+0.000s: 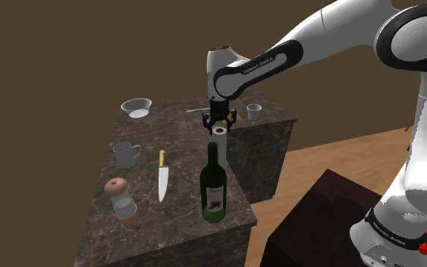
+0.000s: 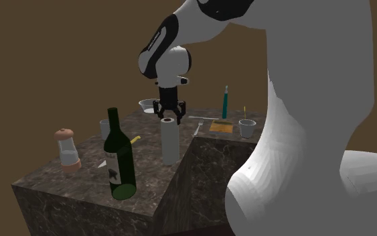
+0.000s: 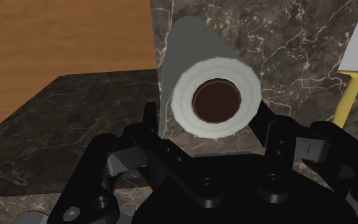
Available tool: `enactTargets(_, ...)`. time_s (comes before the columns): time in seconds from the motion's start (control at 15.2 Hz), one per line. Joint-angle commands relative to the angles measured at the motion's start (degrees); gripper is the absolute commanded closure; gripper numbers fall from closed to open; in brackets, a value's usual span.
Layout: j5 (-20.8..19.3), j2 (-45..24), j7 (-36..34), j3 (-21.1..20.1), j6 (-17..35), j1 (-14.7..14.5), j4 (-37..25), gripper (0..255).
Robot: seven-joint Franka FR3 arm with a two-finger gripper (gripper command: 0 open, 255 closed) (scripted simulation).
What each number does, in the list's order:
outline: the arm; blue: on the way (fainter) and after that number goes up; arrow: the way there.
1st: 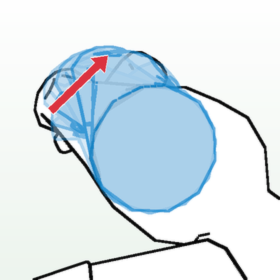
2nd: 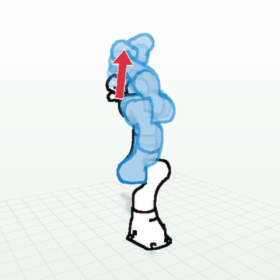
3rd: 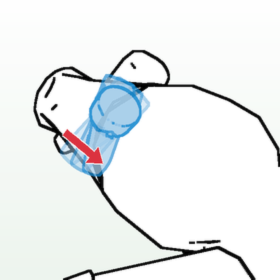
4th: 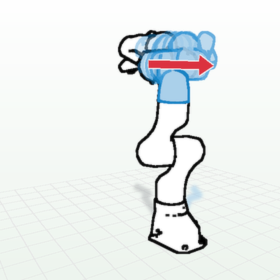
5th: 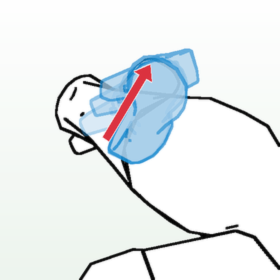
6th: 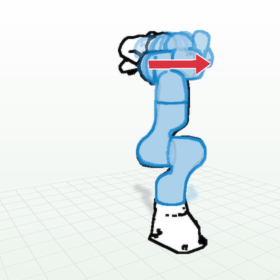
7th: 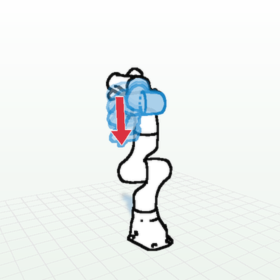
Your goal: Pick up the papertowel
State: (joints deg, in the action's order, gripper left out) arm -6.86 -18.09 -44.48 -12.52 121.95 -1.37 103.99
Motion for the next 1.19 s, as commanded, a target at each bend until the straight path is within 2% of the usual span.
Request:
enactTargets(0.0,0.0,-0.1,0.0,0.0,0.0,0.0,0.1,255)
enactTargets(0.2,0.0,-0.1,0.0,0.0,-0.1,0.0,0.0,255)
enactTargets(1.12,1.2,3.4,1.0,-0.4,-9.7,0.1,-6.2,255)
